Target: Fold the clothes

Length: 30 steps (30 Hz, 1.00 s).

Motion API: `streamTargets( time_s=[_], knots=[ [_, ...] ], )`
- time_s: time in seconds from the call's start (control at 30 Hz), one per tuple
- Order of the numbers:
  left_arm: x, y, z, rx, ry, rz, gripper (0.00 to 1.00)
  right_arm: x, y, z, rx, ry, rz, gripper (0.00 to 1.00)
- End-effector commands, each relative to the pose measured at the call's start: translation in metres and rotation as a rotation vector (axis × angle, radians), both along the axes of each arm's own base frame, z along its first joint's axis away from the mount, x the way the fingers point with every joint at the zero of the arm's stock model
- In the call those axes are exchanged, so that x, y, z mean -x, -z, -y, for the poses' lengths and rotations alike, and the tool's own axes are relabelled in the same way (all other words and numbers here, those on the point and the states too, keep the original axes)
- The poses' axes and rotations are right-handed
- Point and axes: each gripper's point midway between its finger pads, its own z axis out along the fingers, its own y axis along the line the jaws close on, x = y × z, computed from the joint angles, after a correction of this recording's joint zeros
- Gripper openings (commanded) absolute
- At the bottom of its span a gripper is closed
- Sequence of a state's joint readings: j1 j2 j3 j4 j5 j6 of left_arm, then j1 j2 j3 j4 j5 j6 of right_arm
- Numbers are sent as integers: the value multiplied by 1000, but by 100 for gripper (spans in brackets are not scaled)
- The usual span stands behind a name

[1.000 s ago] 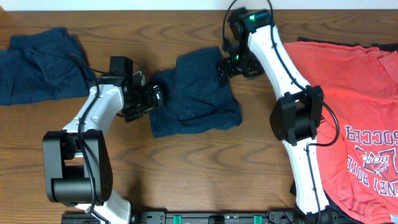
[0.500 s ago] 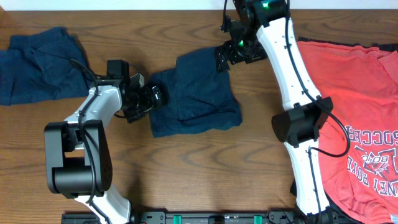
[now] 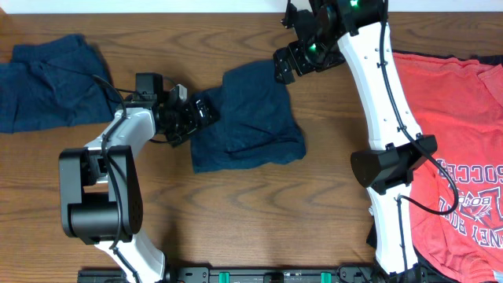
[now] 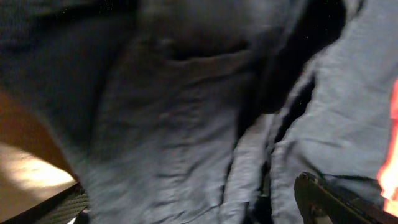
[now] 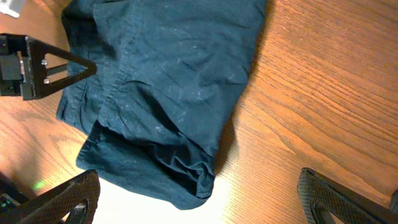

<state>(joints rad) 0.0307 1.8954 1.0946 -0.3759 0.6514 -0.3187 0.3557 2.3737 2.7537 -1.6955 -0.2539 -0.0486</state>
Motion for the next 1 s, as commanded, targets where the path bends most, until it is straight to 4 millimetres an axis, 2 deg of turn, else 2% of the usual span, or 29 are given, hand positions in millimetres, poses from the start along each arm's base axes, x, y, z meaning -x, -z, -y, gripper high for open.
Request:
streamTargets(
  time_s=[0.0, 0.2, 0.33, 0.47, 0.53, 0.6, 0.63, 0.67, 0.7, 0.73, 0.77, 0.83, 0.9, 0.97],
  knots=[
    [13, 28, 12, 52, 19, -89, 98, 6, -11, -10, -19, -39, 25, 99],
    [21, 49, 27, 86, 52, -139, 98, 10, -11, -18, -17, -60, 26, 99],
    [23, 55, 36, 123, 72, -149, 98, 10, -11, -19, -17, -62, 26, 99],
    [25, 56, 36, 126, 72, -162, 99, 10, -11, -19, -17, -62, 26, 99],
    [27, 54, 39, 148, 89, -156, 87, 11, -11, -19, -18, -63, 26, 99],
    [27, 48, 45, 188, 129, -130, 67, 11, -11, -19, -17, -63, 26, 99],
    [28, 45, 48, 208, 136, -128, 51, 11, -11, -19, -18, -63, 26, 99],
    [28, 45, 48, 211, 136, -128, 41, 11, -11, -19, -17, -63, 26, 99],
    [28, 45, 48, 211, 136, -128, 34, 11, -11, -19, -17, -63, 26, 99],
    [28, 45, 48, 211, 136, -128, 30, 11, -11, -19, -18, -63, 26, 99],
    [28, 45, 48, 211, 136, -128, 31, 11, -11, -19, -18, -63, 26, 99],
    [28, 45, 48, 211, 136, -128, 64, 11, -11, -19, -18, -63, 26, 99],
    [28, 45, 48, 211, 136, -129, 66, 11, -11, -19, -18, -63, 26, 99],
    [28, 45, 48, 211, 135, -129, 72, 11, -10, -19, -19, -50, 22, 99]
  ],
)
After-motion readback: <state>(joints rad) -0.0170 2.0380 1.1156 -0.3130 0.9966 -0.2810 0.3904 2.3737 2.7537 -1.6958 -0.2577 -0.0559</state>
